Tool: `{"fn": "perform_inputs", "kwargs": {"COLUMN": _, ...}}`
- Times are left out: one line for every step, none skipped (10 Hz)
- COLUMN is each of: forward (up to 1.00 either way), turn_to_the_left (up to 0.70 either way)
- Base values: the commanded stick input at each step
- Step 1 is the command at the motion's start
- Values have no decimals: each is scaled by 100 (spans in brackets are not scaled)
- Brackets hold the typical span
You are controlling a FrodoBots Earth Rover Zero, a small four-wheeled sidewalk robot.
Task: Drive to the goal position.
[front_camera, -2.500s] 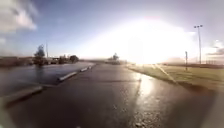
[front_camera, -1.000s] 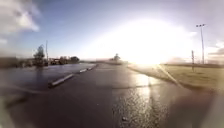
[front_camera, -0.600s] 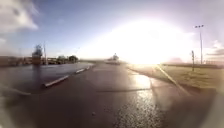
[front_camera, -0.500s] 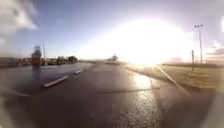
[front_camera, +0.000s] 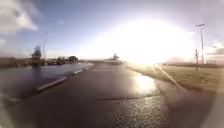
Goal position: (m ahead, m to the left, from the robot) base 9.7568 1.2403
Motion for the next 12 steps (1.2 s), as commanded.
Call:
{"fn": "perform_inputs", "kwargs": {"forward": 70, "turn_to_the_left": 0}}
{"fn": "perform_inputs", "kwargs": {"forward": 70, "turn_to_the_left": 0}}
{"fn": "perform_inputs", "kwargs": {"forward": 70, "turn_to_the_left": 0}}
{"fn": "perform_inputs", "kwargs": {"forward": 70, "turn_to_the_left": 0}}
{"fn": "perform_inputs", "kwargs": {"forward": 70, "turn_to_the_left": 0}}
{"fn": "perform_inputs", "kwargs": {"forward": 70, "turn_to_the_left": 0}}
{"fn": "perform_inputs", "kwargs": {"forward": 70, "turn_to_the_left": 0}}
{"fn": "perform_inputs", "kwargs": {"forward": 70, "turn_to_the_left": 0}}
{"fn": "perform_inputs", "kwargs": {"forward": 70, "turn_to_the_left": 0}}
{"fn": "perform_inputs", "kwargs": {"forward": 70, "turn_to_the_left": 0}}
{"fn": "perform_inputs", "kwargs": {"forward": 70, "turn_to_the_left": 0}}
{"fn": "perform_inputs", "kwargs": {"forward": 70, "turn_to_the_left": 0}}
